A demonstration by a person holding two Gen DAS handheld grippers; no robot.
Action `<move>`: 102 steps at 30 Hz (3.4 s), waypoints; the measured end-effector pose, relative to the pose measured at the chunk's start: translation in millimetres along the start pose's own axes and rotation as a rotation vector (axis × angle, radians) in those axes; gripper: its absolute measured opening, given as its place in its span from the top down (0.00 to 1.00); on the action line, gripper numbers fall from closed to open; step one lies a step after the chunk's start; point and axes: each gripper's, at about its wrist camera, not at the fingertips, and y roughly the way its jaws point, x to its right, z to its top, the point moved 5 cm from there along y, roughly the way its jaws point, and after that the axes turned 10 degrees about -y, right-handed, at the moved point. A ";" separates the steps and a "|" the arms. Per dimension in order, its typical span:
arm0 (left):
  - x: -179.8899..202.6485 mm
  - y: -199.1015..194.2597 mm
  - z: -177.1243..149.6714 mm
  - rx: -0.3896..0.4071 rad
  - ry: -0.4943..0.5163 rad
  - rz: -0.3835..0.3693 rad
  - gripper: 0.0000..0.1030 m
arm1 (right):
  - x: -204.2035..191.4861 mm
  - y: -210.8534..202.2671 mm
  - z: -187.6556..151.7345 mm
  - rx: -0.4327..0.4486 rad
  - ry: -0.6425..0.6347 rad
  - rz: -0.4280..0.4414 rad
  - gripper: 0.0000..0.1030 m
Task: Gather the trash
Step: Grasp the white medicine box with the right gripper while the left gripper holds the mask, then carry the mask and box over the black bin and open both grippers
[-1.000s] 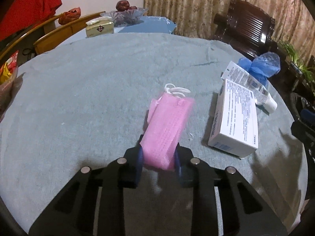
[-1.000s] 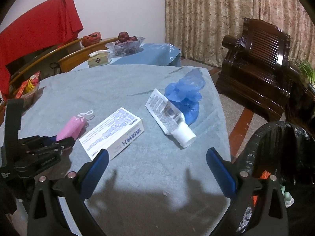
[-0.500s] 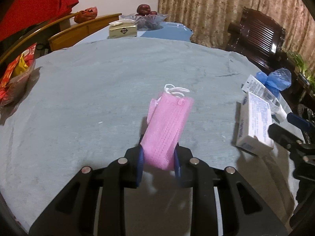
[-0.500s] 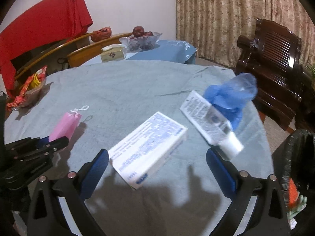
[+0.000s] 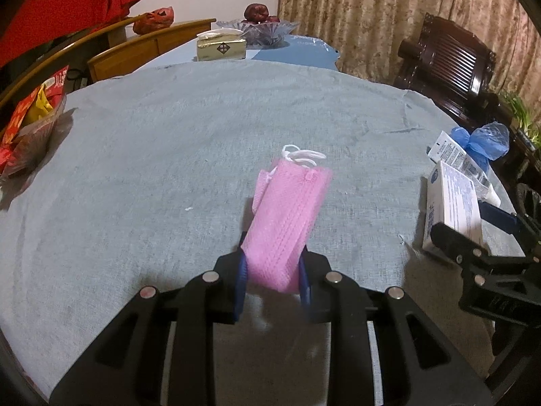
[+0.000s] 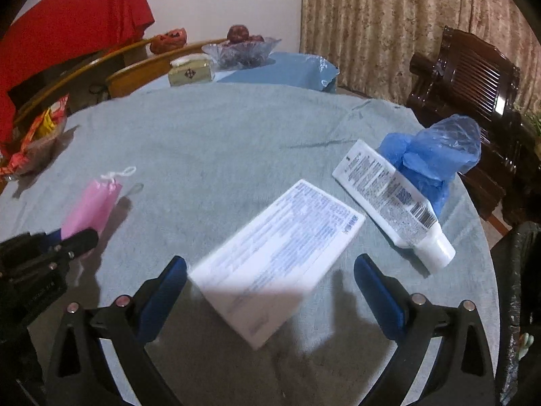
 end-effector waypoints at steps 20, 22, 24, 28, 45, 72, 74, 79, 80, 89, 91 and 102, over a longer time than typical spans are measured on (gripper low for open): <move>30.5 -3.9 -8.1 0.000 0.017 -0.028 0.76 | 45.5 -20.2 -16.7 0.015 0.026 -0.018 0.06; 31.8 -4.7 -8.2 0.000 0.015 -0.028 0.76 | 42.0 -12.5 -13.2 0.011 0.011 -0.023 0.10; 34.0 -6.1 -8.3 0.003 0.019 -0.025 0.76 | 38.8 -3.6 -10.6 -0.007 -0.004 -0.022 0.15; 37.7 -10.5 -8.8 0.008 0.022 -0.025 0.76 | 36.6 4.0 -13.8 -0.024 -0.013 -0.020 0.22; 68.9 -41.8 -8.8 0.053 0.055 -0.044 0.76 | 48.1 -59.5 -10.2 0.070 -0.005 0.051 0.47; 185.2 -126.4 -20.5 0.139 0.149 -0.205 0.76 | 130.4 -192.7 -31.2 0.187 0.094 -0.033 0.47; 193.8 -129.4 -23.8 0.137 0.160 -0.219 0.76 | 137.5 -200.4 -34.8 0.195 0.103 -0.043 0.47; 221.4 -135.0 -32.7 0.130 0.193 -0.263 0.76 | 161.1 -218.8 -47.3 0.207 0.133 -0.081 0.47; 225.2 -135.9 -33.5 0.130 0.199 -0.269 0.76 | 166.4 -221.8 -50.3 0.208 0.140 -0.089 0.47; 283.9 -142.7 -50.4 0.126 0.290 -0.345 0.76 | 222.3 -242.3 -85.9 0.199 0.216 -0.179 0.47; 298.1 -142.4 -56.1 0.122 0.308 -0.359 0.76 | 233.4 -246.1 -94.2 0.195 0.231 -0.196 0.47; 371.3 -129.9 -85.6 0.088 0.398 -0.431 0.76 | 286.1 -257.3 -133.1 0.166 0.291 -0.271 0.47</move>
